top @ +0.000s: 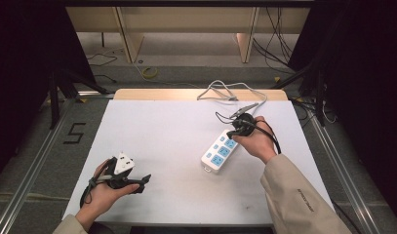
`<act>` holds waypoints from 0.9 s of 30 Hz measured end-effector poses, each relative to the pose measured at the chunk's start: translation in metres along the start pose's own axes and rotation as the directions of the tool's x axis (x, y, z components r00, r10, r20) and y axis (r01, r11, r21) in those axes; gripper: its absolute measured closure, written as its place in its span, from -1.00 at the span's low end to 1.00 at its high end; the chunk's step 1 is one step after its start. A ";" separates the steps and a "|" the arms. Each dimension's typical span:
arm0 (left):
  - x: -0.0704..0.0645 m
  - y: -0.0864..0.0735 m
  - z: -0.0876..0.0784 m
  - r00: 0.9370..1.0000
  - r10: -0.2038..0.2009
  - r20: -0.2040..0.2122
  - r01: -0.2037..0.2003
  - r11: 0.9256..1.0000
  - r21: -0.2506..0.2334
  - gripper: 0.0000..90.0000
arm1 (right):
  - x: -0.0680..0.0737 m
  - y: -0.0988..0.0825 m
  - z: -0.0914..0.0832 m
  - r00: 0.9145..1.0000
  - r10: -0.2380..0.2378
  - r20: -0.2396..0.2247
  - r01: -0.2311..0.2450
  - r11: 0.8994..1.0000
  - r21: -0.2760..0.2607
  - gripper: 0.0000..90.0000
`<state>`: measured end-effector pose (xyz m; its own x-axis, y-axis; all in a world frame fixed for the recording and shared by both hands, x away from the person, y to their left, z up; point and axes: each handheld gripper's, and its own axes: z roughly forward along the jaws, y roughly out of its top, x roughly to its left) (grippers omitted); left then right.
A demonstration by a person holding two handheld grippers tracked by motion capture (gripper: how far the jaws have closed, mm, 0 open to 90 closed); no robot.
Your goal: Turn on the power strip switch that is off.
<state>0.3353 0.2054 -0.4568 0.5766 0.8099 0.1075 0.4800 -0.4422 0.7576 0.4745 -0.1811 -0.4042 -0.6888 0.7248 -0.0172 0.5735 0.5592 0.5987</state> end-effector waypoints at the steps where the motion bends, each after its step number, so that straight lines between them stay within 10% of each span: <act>1: 0.000 0.000 0.000 1.000 0.000 0.000 0.000 1.000 0.001 -0.64 | 0.000 0.001 0.000 1.000 0.002 -0.001 -0.002 1.000 0.003 1.00; 27: 0.000 0.000 0.000 1.000 -0.001 0.001 0.001 1.000 -0.002 -0.64 | -0.001 0.010 0.011 1.000 0.000 0.004 0.000 0.999 0.034 1.00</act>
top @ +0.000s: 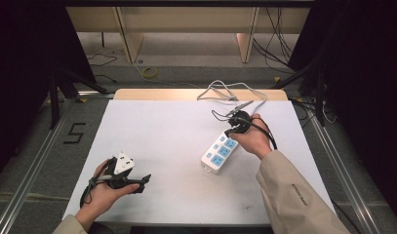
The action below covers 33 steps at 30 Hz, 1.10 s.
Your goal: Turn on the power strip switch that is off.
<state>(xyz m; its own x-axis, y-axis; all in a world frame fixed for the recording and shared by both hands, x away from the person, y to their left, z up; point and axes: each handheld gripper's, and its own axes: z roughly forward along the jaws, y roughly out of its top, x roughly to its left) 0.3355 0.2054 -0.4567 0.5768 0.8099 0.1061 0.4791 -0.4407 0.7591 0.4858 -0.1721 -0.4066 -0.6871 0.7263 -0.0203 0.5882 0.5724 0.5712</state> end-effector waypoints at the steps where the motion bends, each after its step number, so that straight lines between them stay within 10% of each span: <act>1: 0.000 0.000 0.000 1.000 0.000 0.000 0.000 1.000 0.000 -0.64 | 0.000 0.000 0.001 1.000 0.000 -0.001 0.000 1.000 0.004 1.00; 33: 0.000 0.000 0.000 1.000 0.001 -0.001 -0.001 1.000 0.001 -0.64 | -0.006 0.009 0.012 1.000 0.012 0.008 -0.012 0.999 0.035 1.00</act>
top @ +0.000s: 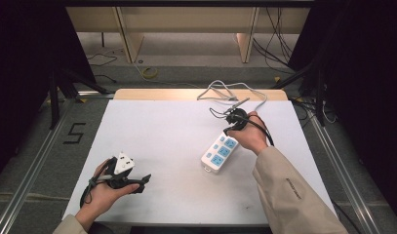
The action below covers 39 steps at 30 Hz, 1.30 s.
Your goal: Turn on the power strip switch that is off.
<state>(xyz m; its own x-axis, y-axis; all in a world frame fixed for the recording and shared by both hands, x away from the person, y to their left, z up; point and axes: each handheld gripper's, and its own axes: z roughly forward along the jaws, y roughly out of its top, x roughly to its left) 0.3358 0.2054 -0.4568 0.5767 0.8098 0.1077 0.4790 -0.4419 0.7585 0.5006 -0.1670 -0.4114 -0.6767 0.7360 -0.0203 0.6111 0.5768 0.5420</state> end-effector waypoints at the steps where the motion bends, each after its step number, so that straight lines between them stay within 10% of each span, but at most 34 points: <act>1: 0.000 0.000 0.000 1.000 0.000 0.000 0.000 1.000 0.000 -0.64 | 0.000 0.000 0.000 1.000 0.004 -0.002 -0.004 1.000 0.002 1.00; 39: 0.000 0.000 0.000 1.000 -0.001 0.002 0.001 1.000 -0.002 -0.64 | -0.002 0.009 0.010 1.000 0.010 0.004 -0.011 1.000 0.023 1.00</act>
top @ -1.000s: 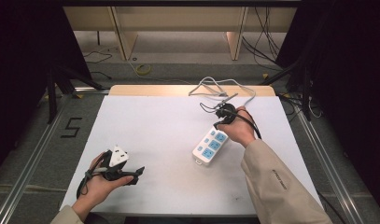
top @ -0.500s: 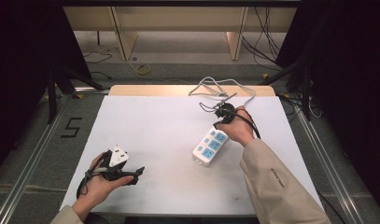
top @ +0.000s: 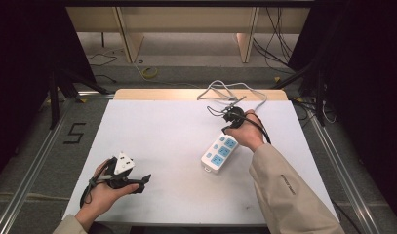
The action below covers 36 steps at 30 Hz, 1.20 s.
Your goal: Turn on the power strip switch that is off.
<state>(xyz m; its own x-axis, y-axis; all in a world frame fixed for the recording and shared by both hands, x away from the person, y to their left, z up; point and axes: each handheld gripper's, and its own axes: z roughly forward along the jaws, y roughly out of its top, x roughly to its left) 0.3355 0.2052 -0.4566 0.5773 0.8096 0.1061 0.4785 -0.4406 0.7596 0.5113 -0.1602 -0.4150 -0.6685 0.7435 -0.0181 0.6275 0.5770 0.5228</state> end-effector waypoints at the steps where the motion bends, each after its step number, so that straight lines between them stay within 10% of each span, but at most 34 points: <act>1: 0.000 0.000 0.000 1.000 0.000 0.000 0.000 1.000 0.000 -0.64 | 0.000 0.000 0.000 1.000 -0.003 -0.002 0.003 1.000 0.000 1.00; 36: 0.000 0.000 0.000 1.000 0.000 0.000 0.000 1.000 0.002 -0.64 | 0.001 0.006 0.007 1.000 -0.011 0.003 0.011 0.999 0.038 1.00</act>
<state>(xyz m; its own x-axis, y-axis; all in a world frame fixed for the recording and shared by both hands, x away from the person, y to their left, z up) 0.3358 0.2053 -0.4568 0.5775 0.8094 0.1063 0.4796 -0.4418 0.7581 0.5169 -0.1534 -0.4182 -0.6739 0.7383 -0.0266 0.6350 0.5973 0.4899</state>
